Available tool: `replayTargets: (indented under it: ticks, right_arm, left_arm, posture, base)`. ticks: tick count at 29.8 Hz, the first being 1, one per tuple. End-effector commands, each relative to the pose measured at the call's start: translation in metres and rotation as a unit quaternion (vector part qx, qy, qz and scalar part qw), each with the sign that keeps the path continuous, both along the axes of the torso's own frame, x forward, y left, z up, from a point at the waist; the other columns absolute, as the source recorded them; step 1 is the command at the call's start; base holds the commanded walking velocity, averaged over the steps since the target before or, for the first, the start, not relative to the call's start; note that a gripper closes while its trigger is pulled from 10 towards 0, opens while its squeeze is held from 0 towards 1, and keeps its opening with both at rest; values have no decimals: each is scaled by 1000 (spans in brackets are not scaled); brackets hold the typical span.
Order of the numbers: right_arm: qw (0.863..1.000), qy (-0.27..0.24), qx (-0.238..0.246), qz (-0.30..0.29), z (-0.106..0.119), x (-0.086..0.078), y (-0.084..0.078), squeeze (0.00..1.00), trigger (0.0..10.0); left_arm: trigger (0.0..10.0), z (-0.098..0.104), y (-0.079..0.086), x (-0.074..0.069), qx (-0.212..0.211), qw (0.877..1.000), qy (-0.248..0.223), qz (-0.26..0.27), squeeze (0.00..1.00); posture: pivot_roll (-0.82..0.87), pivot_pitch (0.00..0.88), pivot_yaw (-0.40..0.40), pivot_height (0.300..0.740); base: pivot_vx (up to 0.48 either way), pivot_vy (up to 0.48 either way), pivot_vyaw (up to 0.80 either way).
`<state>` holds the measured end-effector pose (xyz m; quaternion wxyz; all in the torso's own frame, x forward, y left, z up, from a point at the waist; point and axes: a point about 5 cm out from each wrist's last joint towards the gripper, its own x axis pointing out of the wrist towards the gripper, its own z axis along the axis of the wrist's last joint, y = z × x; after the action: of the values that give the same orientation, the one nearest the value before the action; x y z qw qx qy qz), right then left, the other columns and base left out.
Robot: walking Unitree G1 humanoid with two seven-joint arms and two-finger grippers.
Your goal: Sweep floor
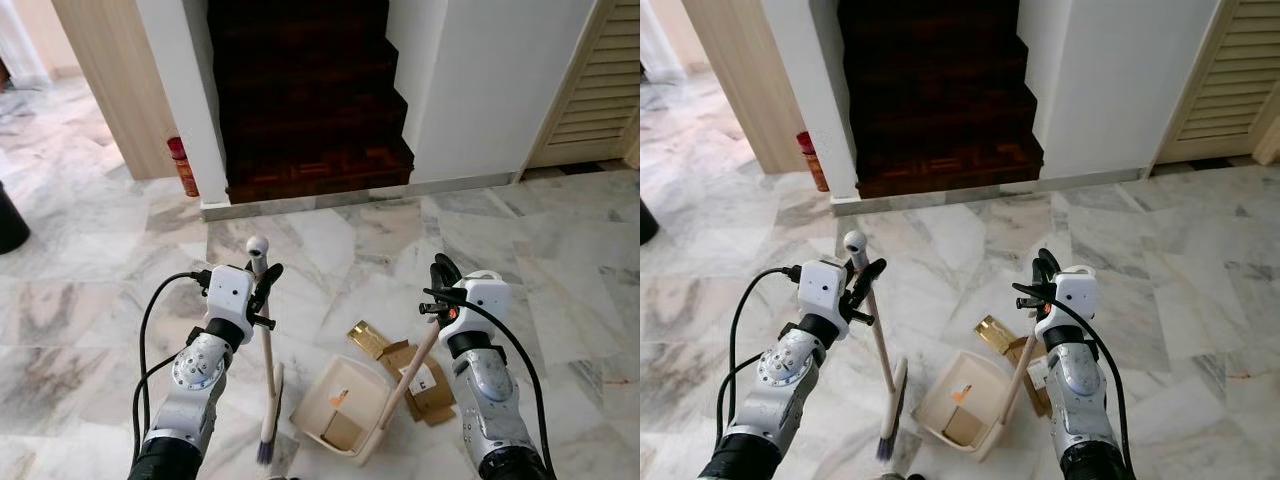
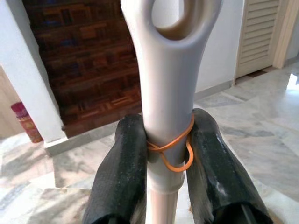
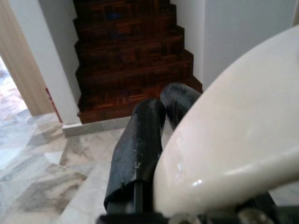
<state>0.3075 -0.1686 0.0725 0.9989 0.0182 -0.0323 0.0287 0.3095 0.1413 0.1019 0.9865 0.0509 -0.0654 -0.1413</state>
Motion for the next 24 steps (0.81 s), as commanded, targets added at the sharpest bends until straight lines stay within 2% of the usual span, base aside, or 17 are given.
replayTargets:
  ticks: [1, 24]
  right_arm:
    - [1000, -23, 9, -3, 11, 3, 0, 0, 10000]
    - [1000, -11, 9, -4, 10, 4, 2, 0, 10000]
  left_arm:
    - [10000, 9, -2, 3, 2, 1000, -20, -1, 0]
    - [10000, 9, 0, 3, -2, 1000, -17, 7, 0]
  posture:
    - [53, 0, 63, 740]
    - [61, 0, 56, 740]
  base:
    - [0, 334, 0]
    - [0, 338, 0]
